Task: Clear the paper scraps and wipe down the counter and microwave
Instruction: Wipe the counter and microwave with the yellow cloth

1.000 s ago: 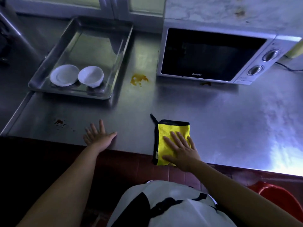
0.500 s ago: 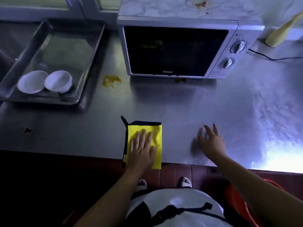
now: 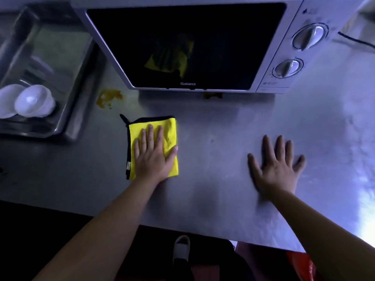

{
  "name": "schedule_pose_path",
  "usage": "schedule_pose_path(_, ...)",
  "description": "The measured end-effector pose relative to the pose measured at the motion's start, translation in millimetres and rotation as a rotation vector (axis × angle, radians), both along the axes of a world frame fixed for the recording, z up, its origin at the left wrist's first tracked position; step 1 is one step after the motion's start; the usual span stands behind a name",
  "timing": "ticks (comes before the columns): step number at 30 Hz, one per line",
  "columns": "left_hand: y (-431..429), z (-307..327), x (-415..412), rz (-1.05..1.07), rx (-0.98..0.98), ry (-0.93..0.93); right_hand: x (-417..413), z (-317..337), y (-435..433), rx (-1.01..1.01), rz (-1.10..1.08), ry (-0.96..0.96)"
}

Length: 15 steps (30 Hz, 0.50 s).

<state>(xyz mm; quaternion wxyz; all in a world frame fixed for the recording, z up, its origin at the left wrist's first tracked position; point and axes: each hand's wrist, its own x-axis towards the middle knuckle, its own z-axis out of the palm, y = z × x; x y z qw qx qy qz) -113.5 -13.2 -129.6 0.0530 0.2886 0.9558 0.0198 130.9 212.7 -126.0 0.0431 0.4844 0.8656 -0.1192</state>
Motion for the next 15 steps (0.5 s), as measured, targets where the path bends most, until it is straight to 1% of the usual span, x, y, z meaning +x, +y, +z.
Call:
schedule_pose_path(5,45,-3,-32,0.136,0.035,0.008,0,-2,0,0.047,0.002,0.033)
schedule_pose_path(11,89,-6,-49,0.311,0.17,-0.024,-2,-7,-2,0.103,-0.014,0.076)
schedule_pose_path(13,106,-4,-43,0.28,0.218,-0.045,-2,-7,-2,0.114,-0.015,0.08)
schedule_pose_path(15,131,-2,-30,0.17,0.254,-0.053,-2,-7,-3,0.125,-0.015,0.085)
